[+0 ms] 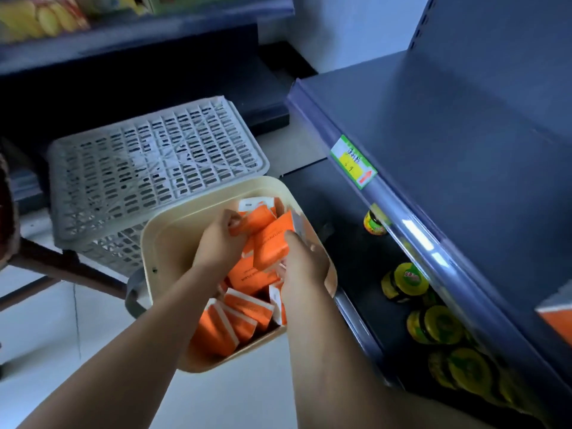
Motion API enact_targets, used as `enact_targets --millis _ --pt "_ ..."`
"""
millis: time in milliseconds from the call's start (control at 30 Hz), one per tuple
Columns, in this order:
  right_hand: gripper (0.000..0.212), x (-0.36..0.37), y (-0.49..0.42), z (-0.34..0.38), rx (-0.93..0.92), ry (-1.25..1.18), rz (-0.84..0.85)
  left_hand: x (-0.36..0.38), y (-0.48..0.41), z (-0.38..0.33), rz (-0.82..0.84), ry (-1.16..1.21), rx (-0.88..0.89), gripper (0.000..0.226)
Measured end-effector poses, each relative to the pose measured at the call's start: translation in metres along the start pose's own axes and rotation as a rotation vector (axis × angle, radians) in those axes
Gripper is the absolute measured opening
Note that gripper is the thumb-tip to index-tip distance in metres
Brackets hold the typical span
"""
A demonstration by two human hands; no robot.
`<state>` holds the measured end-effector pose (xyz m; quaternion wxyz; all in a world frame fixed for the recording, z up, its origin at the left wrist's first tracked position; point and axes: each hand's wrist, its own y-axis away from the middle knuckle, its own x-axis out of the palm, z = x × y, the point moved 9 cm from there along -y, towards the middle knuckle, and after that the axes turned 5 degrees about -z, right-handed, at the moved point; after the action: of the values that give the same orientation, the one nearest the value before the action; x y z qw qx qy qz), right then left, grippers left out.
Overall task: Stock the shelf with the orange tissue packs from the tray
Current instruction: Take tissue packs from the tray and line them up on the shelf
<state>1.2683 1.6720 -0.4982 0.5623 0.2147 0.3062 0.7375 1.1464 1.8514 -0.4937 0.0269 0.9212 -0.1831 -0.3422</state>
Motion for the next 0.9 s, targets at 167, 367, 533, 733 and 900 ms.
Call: enact_targets --millis 167,367,533,733,900 --pt "0.023 -0.023 0.046 0.028 -0.058 -0.152 0.089 -0.062 0.037 -0.048 -0.064 0.228 0.085 0.036" --pt "0.007 -0.065 0.109 0.087 -0.276 -0.206 0.201 -0.107 0.084 -0.124 0.011 0.313 0.285 0.035" --pt "0.018 -0.141 0.173 0.146 -0.577 -0.184 0.109 -0.119 0.149 -0.200 0.137 0.366 0.464 0.027" --pt "0.029 -0.269 0.233 0.182 -0.854 -0.102 -0.018 -0.092 0.237 -0.295 0.378 0.496 0.692 0.026" --pt "0.027 -0.394 0.289 0.192 -1.005 -0.050 -0.145 -0.053 0.325 -0.363 0.576 0.492 0.900 0.030"
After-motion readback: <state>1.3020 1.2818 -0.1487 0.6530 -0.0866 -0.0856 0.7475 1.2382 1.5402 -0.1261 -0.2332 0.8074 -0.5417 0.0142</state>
